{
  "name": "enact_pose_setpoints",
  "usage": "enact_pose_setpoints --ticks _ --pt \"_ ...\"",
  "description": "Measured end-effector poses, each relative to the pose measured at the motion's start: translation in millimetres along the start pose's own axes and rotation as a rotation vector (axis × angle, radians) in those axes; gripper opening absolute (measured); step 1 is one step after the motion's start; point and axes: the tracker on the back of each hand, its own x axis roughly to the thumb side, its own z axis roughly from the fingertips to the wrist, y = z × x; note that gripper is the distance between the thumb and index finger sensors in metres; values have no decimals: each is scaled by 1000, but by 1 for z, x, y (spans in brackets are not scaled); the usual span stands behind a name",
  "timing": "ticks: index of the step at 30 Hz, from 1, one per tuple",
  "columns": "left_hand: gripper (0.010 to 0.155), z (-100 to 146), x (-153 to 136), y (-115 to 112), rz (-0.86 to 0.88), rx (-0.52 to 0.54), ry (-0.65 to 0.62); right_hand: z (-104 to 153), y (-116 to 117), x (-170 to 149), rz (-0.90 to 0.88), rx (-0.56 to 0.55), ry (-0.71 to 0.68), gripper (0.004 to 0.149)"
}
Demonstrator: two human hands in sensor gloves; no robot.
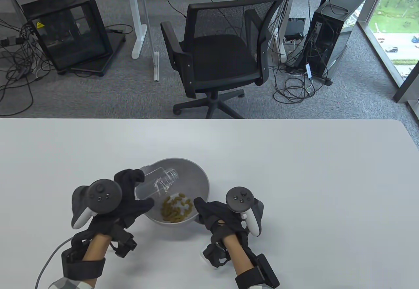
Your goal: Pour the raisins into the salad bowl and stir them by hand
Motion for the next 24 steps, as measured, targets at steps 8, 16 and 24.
enact_pose_setpoints --ticks 8,16,24 --pt "93 35 -84 -17 -92 -160 244 -1 0 0 1 -1 1 62" --pt "93 61 -170 -27 78 -69 502 -1 0 0 8 -5 0 61" --pt "128 67 -122 30 227 209 159 -2 -1 0 25 4 -4 61"
